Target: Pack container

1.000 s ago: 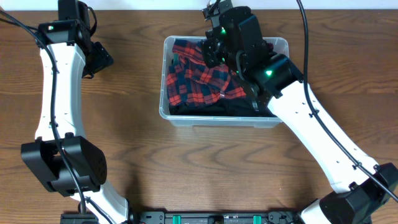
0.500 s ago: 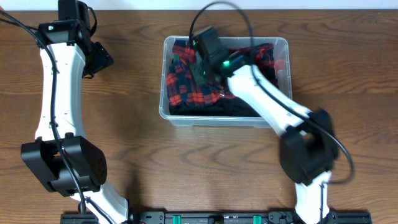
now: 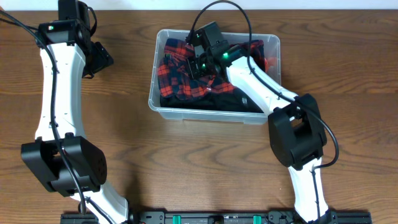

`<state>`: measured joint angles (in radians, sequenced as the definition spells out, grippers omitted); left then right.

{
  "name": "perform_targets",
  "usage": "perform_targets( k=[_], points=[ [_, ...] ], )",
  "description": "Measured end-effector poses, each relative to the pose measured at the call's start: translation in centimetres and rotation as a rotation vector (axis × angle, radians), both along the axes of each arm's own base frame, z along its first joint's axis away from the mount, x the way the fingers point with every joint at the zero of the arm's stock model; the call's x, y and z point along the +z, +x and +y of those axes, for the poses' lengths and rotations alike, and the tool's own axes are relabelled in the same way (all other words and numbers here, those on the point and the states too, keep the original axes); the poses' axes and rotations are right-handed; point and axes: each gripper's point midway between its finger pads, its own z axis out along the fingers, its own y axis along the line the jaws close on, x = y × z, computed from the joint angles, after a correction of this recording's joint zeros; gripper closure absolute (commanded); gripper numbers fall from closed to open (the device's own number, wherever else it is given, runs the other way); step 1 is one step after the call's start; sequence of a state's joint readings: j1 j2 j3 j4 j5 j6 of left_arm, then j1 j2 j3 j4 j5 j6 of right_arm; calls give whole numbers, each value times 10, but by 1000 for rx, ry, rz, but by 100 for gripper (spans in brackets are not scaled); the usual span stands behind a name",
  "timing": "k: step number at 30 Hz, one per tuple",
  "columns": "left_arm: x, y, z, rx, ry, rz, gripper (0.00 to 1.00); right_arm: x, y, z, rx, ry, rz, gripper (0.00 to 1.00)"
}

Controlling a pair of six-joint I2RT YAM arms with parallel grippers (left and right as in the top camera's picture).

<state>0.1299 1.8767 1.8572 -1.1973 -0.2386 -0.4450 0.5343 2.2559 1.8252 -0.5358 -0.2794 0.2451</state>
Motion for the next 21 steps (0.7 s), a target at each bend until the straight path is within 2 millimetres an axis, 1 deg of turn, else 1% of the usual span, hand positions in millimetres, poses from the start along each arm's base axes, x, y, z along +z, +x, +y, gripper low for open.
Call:
perform_targets(
  k=[5,10,12,14,17,19,21],
  points=[
    [0,0,0,0,0,0,2,6,-9,-6,-6,5,53,99],
    [0,0,0,0,0,0,2,25,-29,-30,-19,-45,82,99],
    [0,0,0,0,0,0,2,36,-32,-37,-15,-61,59,99],
    [0,0,0,0,0,0,2,53,-33,-43,-10,-69,19,98],
    [0,0,0,0,0,0,2,88,-34,-51,-6,-61,-53,97],
    [0,0,0,0,0,0,2,113,-40,-57,-9,-53,-92,96],
    [0,0,0,0,0,0,2,136,-47,-69,-23,-58,-117,95]
  ],
)
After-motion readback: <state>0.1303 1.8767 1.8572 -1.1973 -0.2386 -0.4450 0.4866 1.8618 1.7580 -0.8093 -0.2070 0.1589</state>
